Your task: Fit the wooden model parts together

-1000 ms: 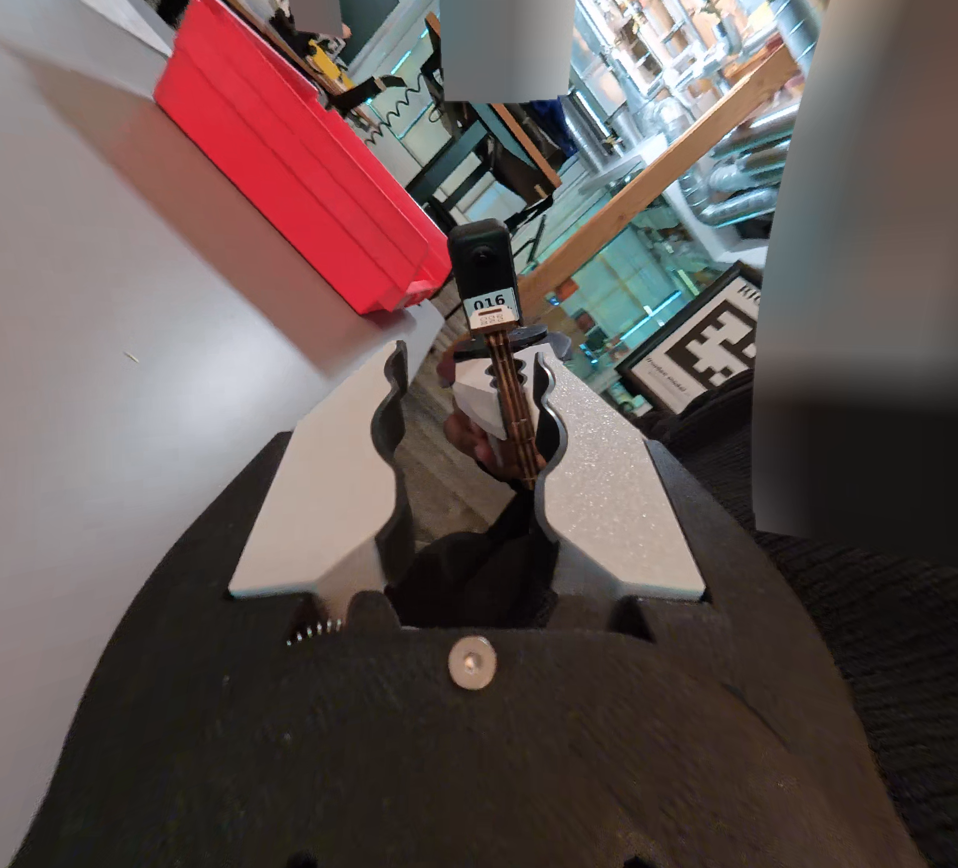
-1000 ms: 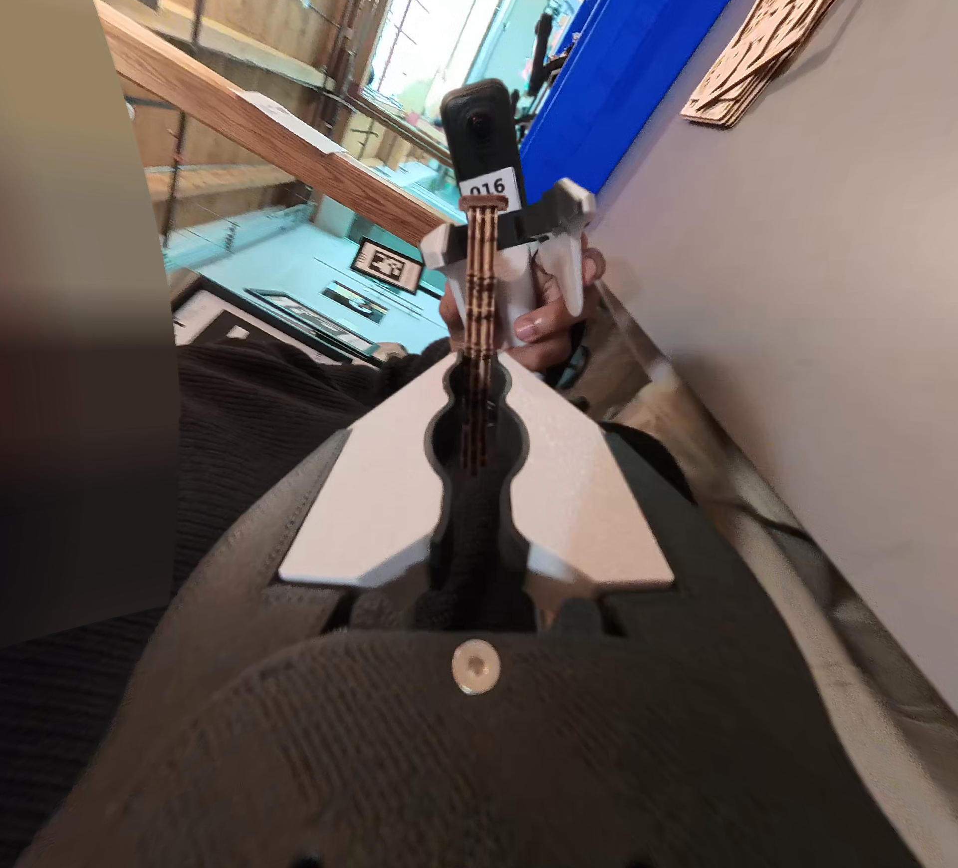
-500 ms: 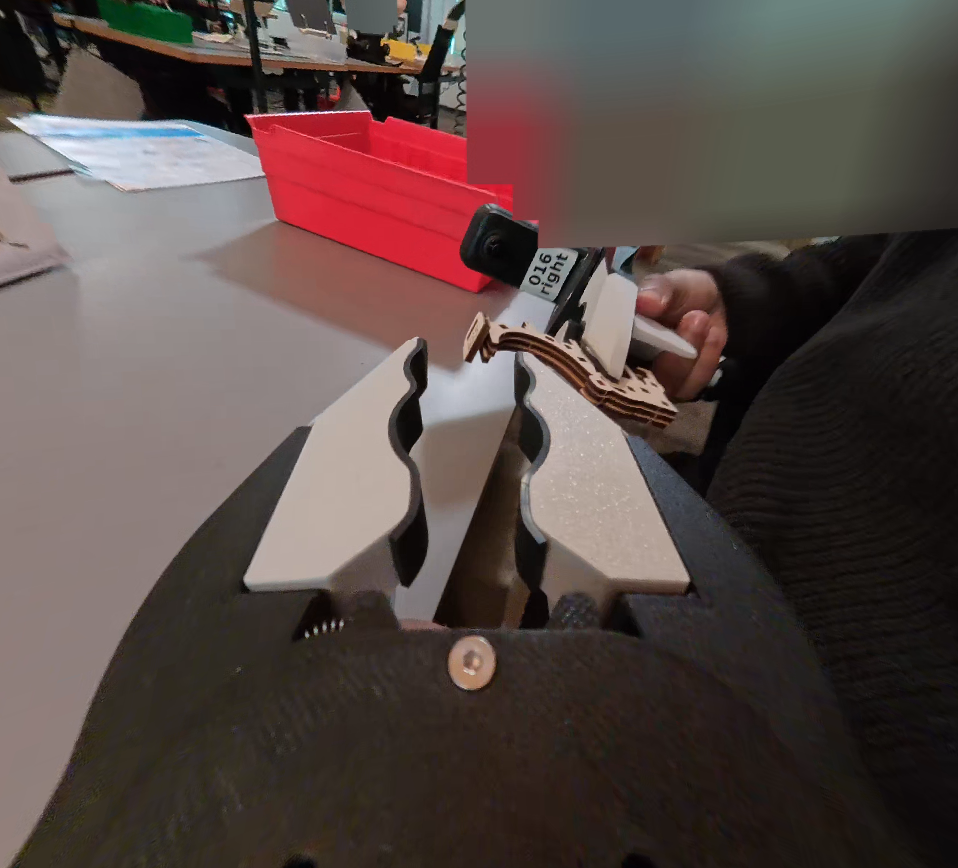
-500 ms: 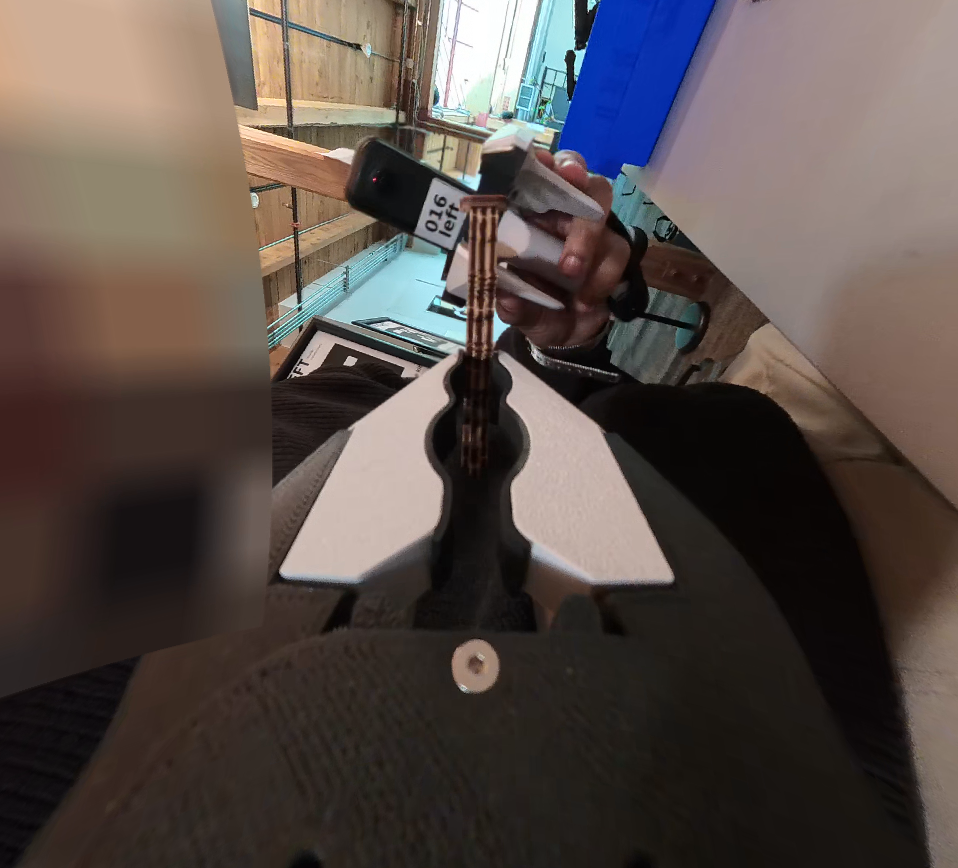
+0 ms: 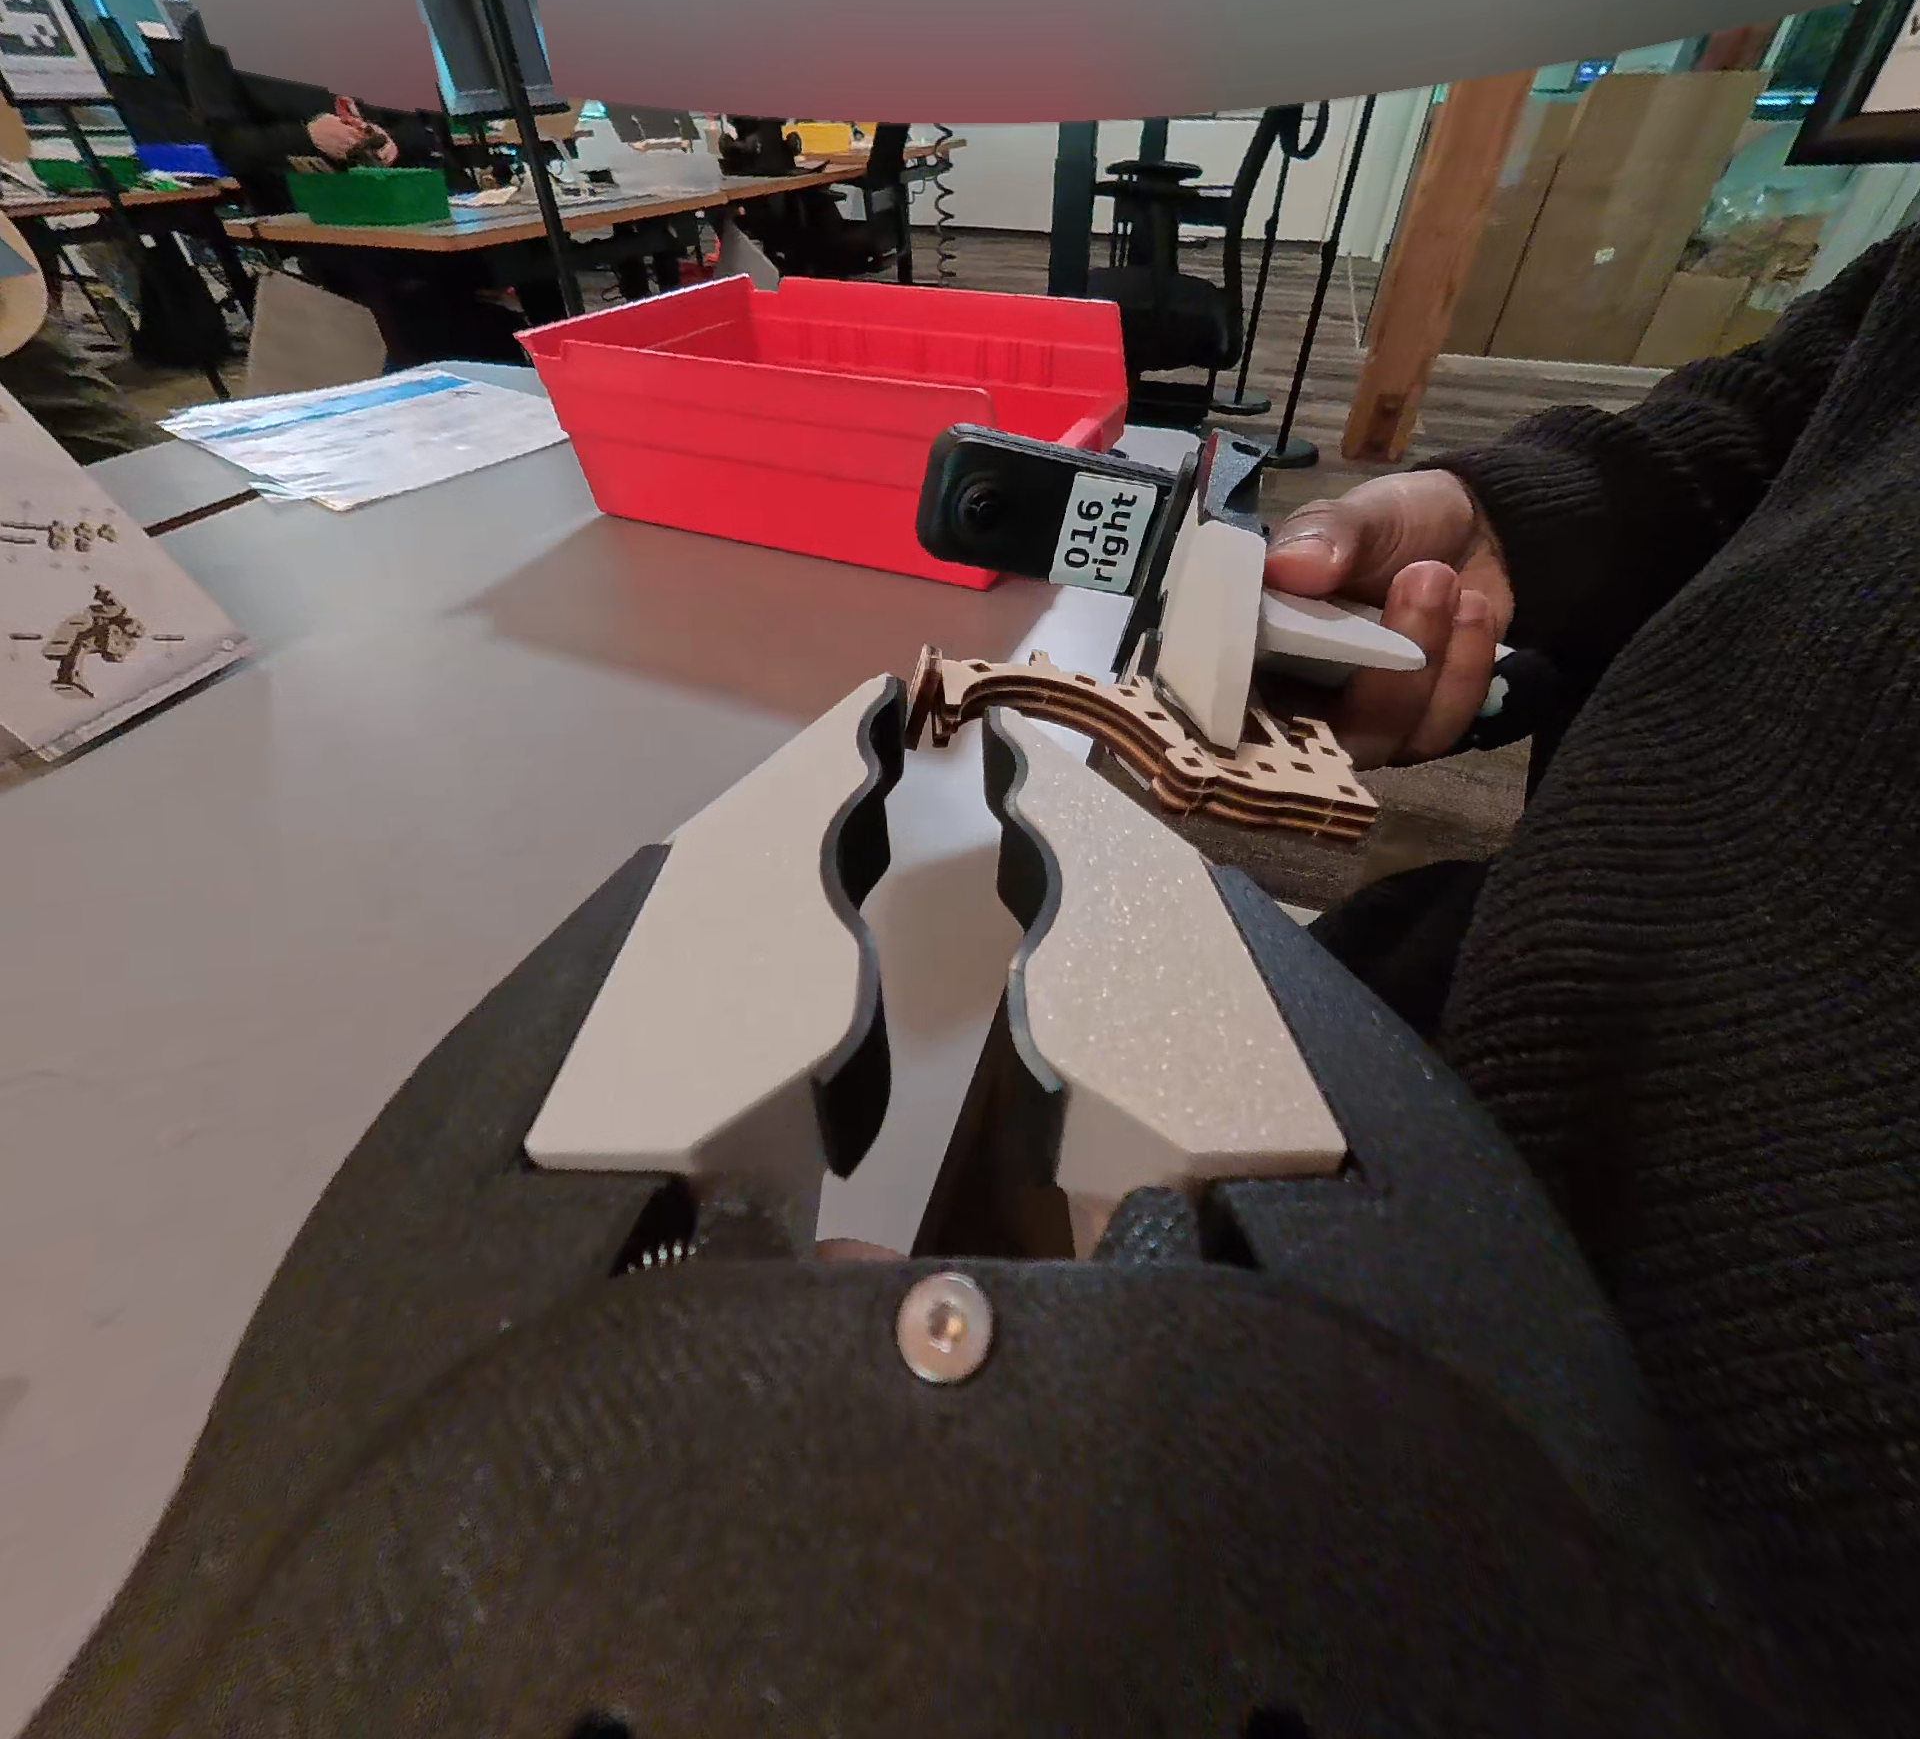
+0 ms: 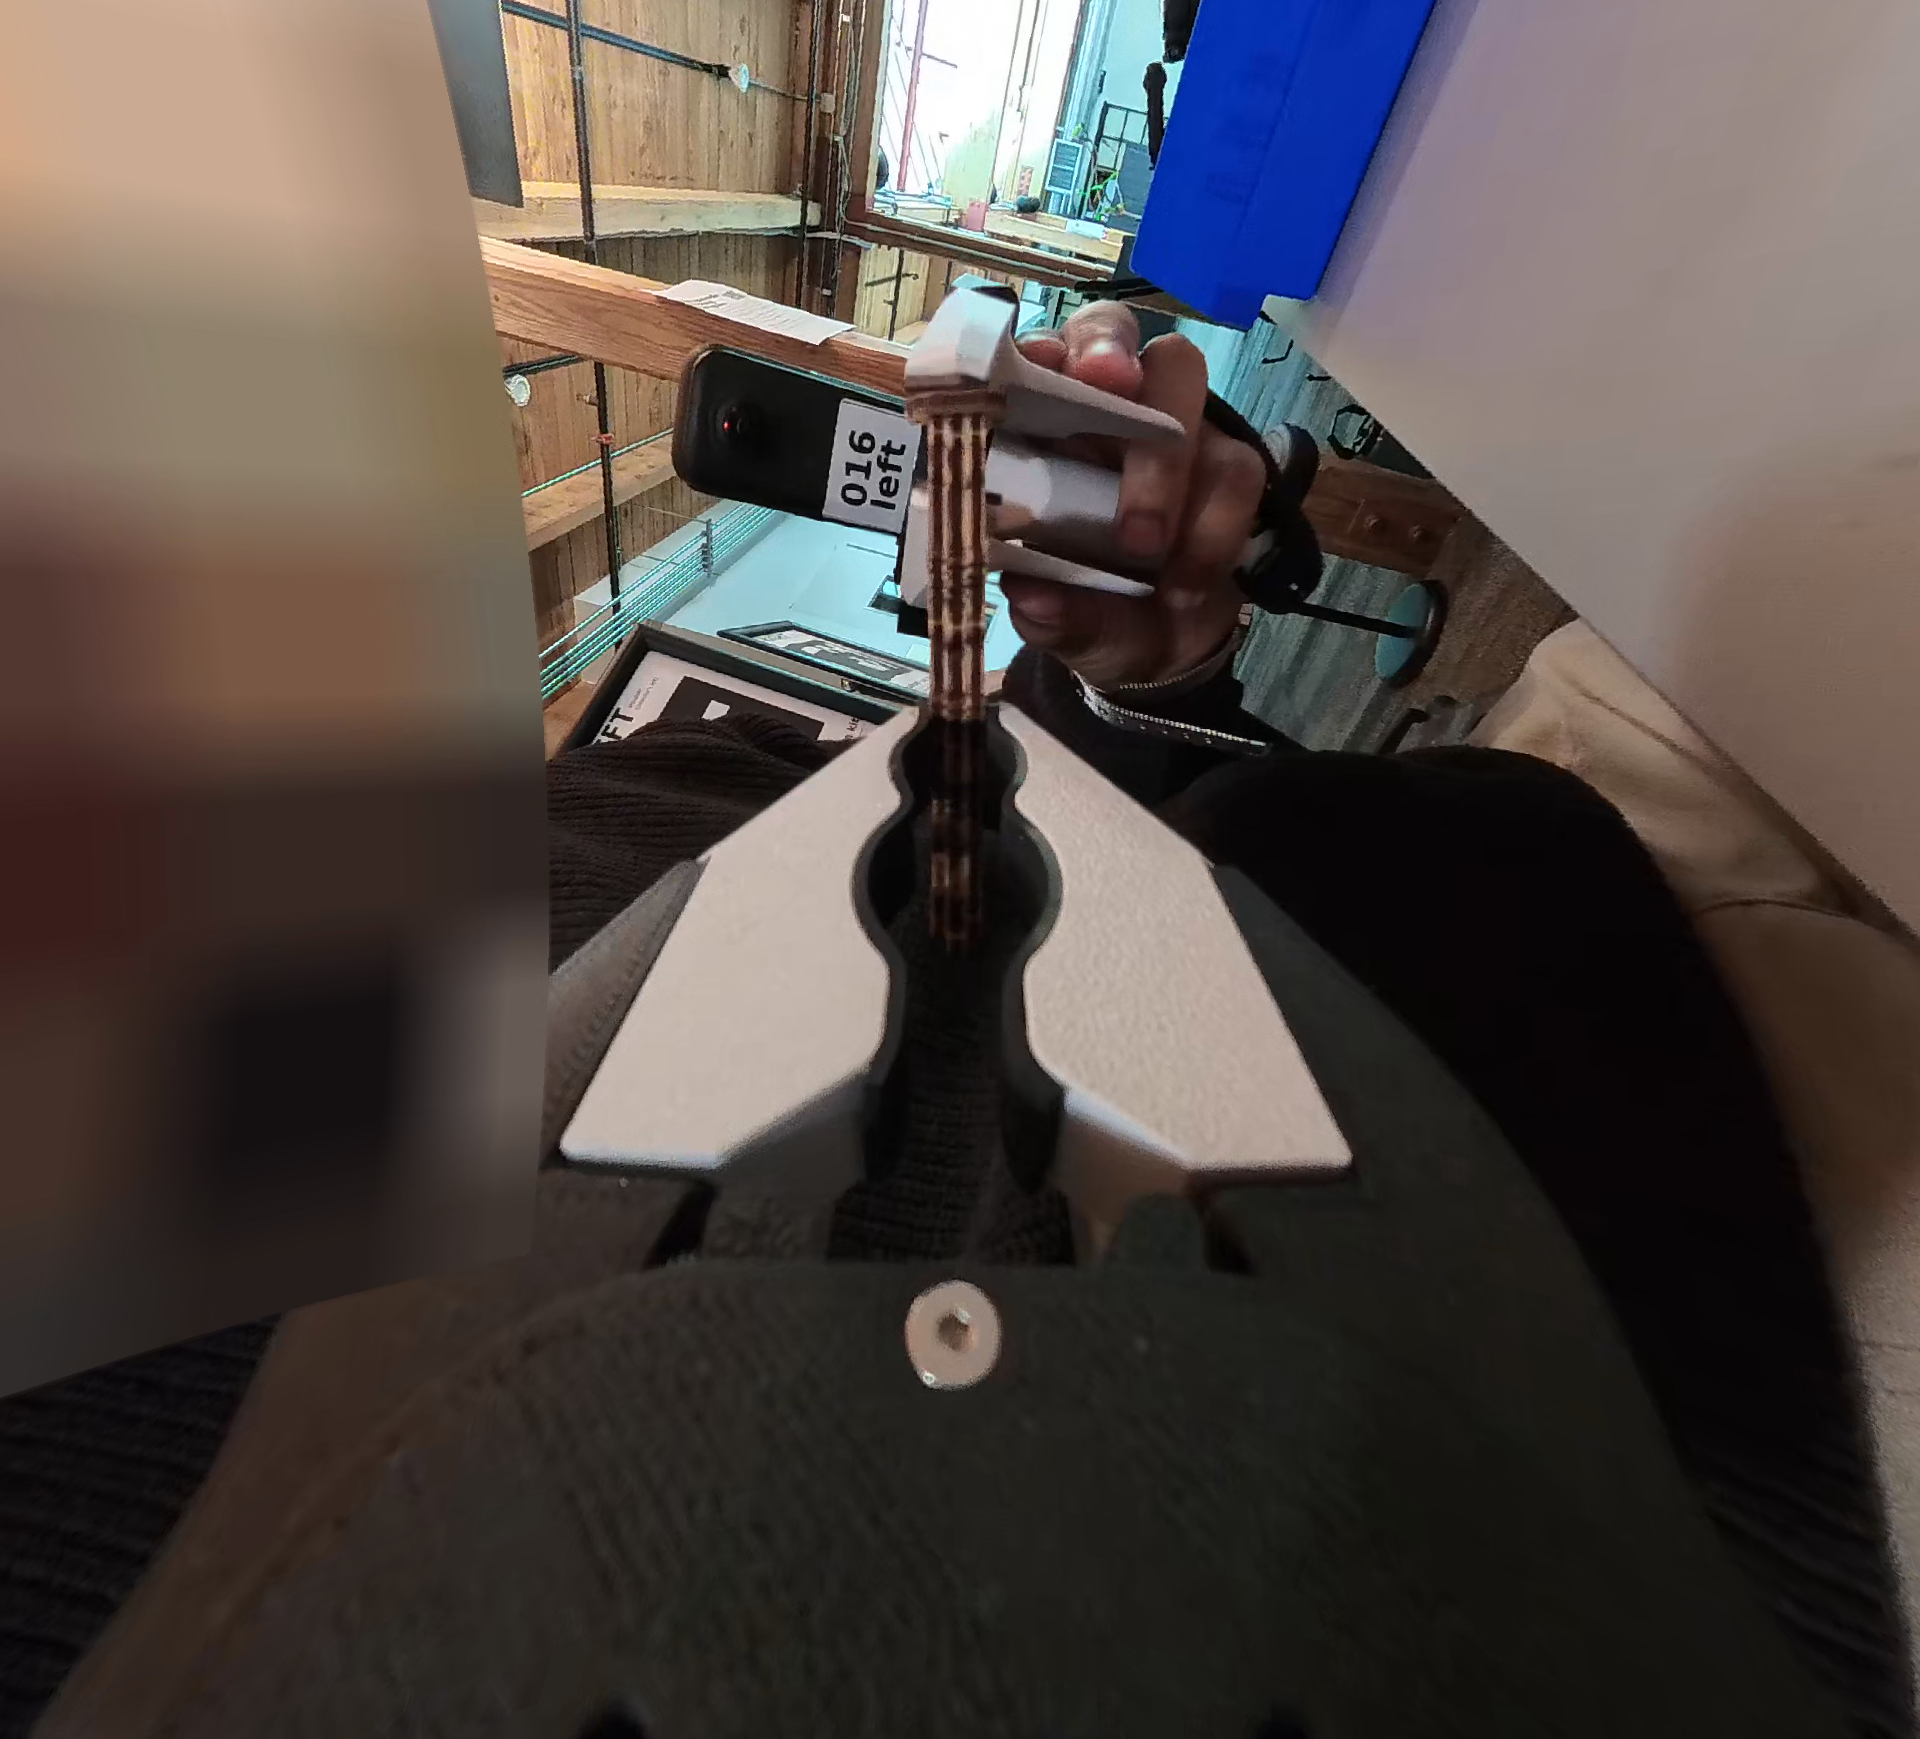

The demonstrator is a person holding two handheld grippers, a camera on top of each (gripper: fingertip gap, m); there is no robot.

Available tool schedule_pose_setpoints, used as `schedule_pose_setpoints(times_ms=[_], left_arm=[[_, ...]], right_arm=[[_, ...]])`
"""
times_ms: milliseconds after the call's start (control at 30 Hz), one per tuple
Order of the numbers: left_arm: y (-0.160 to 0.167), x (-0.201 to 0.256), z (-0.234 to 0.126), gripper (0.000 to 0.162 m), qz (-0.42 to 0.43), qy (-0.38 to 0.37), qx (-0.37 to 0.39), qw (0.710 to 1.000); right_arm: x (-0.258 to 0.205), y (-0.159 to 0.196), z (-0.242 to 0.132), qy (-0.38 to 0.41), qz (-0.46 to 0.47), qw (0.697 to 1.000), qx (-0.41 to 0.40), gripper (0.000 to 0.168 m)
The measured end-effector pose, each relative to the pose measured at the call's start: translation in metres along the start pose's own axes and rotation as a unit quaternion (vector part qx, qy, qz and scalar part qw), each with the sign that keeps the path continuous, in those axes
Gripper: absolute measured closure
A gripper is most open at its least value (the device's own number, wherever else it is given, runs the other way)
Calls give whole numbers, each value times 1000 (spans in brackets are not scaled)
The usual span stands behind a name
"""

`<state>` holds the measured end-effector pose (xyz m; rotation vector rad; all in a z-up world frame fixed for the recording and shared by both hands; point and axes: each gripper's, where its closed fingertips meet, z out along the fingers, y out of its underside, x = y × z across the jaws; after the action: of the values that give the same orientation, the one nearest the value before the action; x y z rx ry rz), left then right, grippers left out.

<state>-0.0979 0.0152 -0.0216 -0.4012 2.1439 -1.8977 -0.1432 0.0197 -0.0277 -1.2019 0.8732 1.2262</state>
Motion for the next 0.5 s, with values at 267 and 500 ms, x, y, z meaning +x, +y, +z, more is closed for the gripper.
schedule_pose_setpoints(times_ms=[267,500], left_arm=[[0,3,-1,153,2,12,-6,1000],[0,7,0,144,19,15,-1,1000]], right_arm=[[-1,2,1,0,-2,1000,-6,161],[3,5,1,4,7,1000,-12,161]])
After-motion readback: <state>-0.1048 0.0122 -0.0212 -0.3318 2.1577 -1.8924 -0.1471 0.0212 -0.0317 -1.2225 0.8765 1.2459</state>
